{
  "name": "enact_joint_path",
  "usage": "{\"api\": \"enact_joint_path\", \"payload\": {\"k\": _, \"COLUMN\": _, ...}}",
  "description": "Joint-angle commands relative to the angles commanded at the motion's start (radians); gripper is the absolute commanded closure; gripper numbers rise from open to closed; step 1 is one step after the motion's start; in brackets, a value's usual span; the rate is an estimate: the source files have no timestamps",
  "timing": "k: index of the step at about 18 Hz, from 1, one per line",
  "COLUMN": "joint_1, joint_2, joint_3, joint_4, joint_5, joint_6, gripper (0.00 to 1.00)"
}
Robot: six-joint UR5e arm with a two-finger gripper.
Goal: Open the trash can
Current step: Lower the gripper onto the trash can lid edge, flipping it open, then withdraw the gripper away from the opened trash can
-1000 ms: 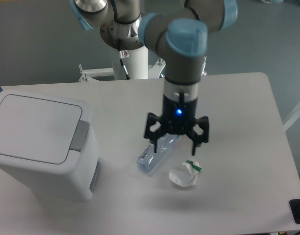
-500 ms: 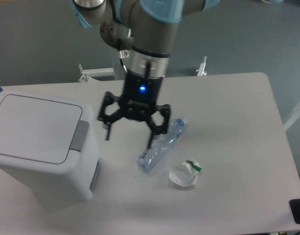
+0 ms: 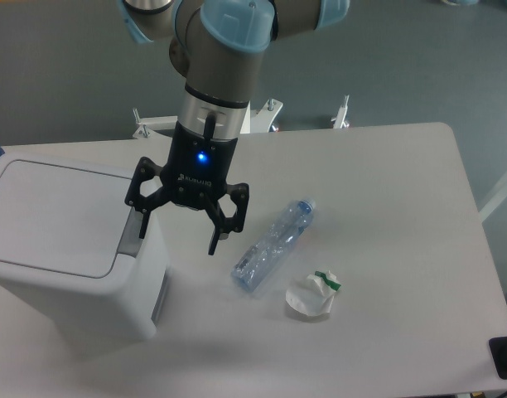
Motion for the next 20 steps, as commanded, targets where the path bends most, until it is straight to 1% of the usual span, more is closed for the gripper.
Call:
{"api": "enact_joint_path", "payload": {"k": 14, "joint_1": -0.002, "joint_2": -0.005, "joint_3": -0.002, "joint_4": 0.000, "joint_5": 0.002, "joint_6": -0.003, "gripper": 0.00}}
{"api": "enact_joint_path", "payload": {"k": 16, "joint_1": -0.002, "joint_2": -0.002, "joint_3": 0.006, "joint_4": 0.000, "joint_5": 0.000, "joint_6": -0.003, "gripper": 0.00}}
{"api": "enact_joint_path", "payload": {"k": 20, "joint_1": 0.006, "joint_2": -0.008, "joint_3": 0.055, "joint_4": 0.000, "joint_5": 0.000, "joint_6": 0.008, "gripper": 0.00}}
